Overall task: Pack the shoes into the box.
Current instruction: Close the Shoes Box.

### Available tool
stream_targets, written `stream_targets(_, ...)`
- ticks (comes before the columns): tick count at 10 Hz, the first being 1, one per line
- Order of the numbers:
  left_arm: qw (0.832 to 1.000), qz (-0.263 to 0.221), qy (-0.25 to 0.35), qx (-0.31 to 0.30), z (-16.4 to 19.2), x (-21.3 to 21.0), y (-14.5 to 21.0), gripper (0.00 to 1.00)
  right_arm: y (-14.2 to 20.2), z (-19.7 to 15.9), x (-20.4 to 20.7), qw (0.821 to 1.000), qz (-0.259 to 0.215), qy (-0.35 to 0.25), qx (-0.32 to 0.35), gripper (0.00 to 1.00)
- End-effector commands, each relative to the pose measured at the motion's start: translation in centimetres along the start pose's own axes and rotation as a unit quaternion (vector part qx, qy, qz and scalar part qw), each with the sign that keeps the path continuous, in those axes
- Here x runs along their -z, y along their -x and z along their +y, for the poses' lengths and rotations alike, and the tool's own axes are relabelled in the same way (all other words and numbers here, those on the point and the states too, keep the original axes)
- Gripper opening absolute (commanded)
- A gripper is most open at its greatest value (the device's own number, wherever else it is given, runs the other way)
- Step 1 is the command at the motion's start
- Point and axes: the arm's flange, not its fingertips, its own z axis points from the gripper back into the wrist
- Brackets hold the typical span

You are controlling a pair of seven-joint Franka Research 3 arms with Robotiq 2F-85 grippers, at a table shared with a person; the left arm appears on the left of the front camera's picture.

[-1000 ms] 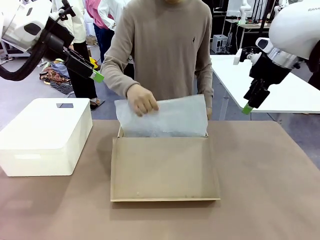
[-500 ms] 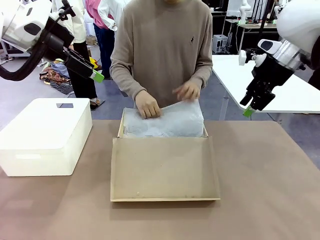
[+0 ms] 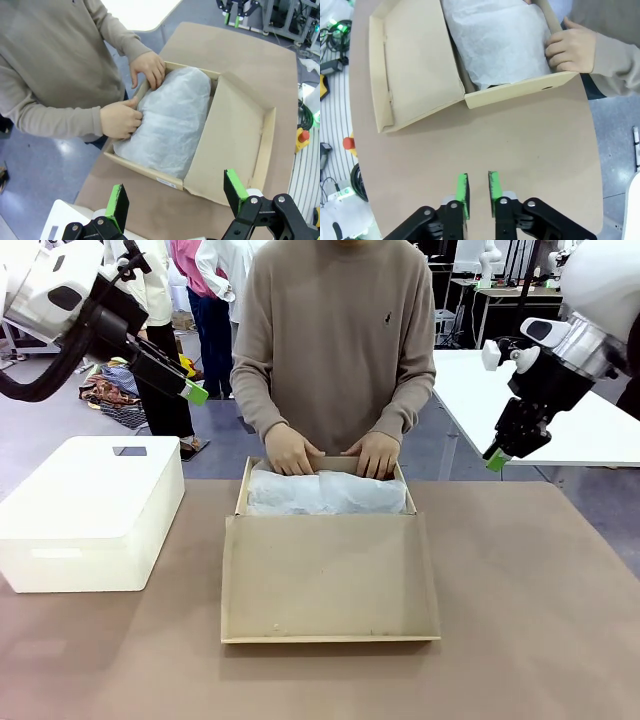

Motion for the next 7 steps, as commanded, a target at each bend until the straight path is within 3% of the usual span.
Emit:
stream_targets(1,1.000,-0.010,0.007,0.007,0.12,0.09,0.40,1.00,-0.17,-0.46,-0.21,1.000,-0.022,-0.011,-0.018,0.00)
stream_targets(3,1.000,-0.010,0.007,0.007,0.12,0.09,0.40,1.00,-0.45,-0.24,-0.34,0.999,-0.029,-0.020,-0.026,0.00)
stream_targets(5,1.000,-0.010,0.007,0.007,0.12,0.09,0.40,1.00,-0.48,0.33,-0.26,1.000,-0.010,0.016,0.025,0.00)
stream_targets(7,1.000,-0.010,0.007,0.007,0.12,0.09,0.40,1.00,-0.41,0.25,0.06,1.000,-0.010,-0.010,-0.008,0.00)
